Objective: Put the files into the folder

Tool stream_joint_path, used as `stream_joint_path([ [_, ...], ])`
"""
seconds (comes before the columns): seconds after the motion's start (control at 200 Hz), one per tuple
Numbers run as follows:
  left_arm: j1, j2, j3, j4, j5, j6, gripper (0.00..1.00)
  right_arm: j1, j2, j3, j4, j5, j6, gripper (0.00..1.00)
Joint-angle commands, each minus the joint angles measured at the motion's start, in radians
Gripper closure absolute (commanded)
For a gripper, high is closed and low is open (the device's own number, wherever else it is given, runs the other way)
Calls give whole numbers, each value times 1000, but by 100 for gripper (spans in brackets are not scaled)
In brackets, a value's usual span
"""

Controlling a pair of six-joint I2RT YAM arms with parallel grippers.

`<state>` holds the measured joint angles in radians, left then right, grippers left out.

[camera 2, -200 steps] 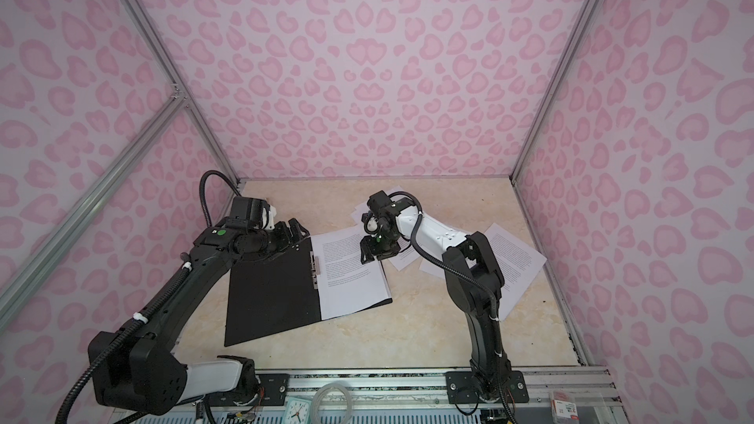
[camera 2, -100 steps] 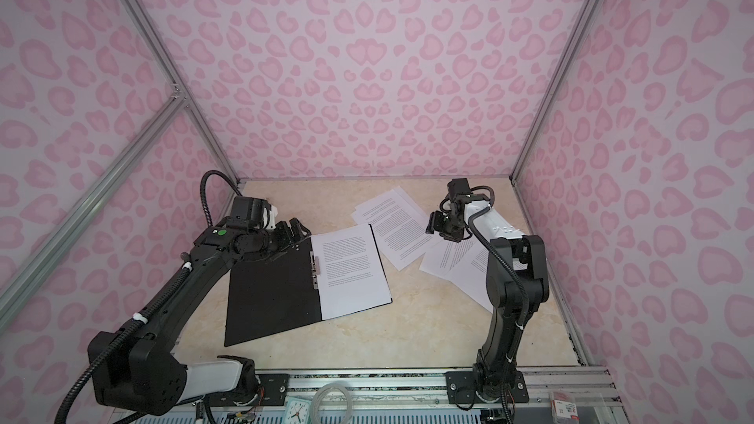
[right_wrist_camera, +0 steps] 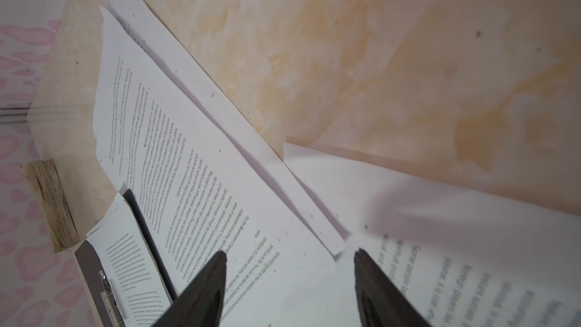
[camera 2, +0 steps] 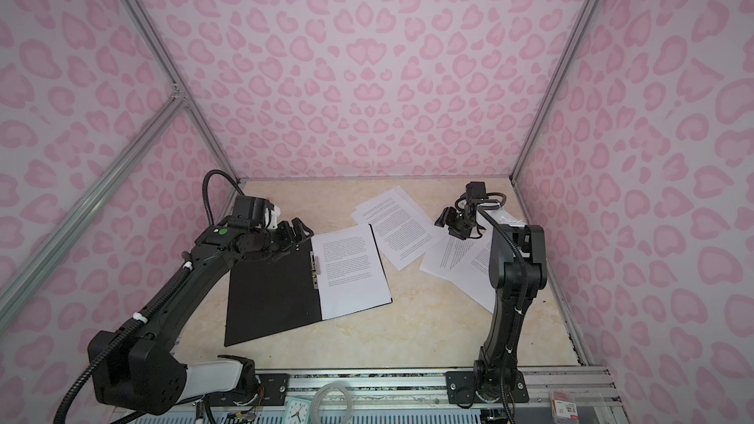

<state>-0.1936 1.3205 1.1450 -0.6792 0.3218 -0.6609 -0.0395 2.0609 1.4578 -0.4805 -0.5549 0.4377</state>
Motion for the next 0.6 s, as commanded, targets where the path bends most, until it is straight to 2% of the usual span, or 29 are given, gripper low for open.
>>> stream_joint_path([
  [0.0, -2, 8, 18, -8, 10, 0, 3, -1, 24, -10, 35, -47, 17, 36],
  [0.325, -4, 9, 11, -5, 2, 3, 3, -1, -27, -113, 80, -67, 54, 38],
  [0.595, -3, 16, 4, 3, 6, 1, 3, 0, -42, -141, 155, -183, 76, 38],
])
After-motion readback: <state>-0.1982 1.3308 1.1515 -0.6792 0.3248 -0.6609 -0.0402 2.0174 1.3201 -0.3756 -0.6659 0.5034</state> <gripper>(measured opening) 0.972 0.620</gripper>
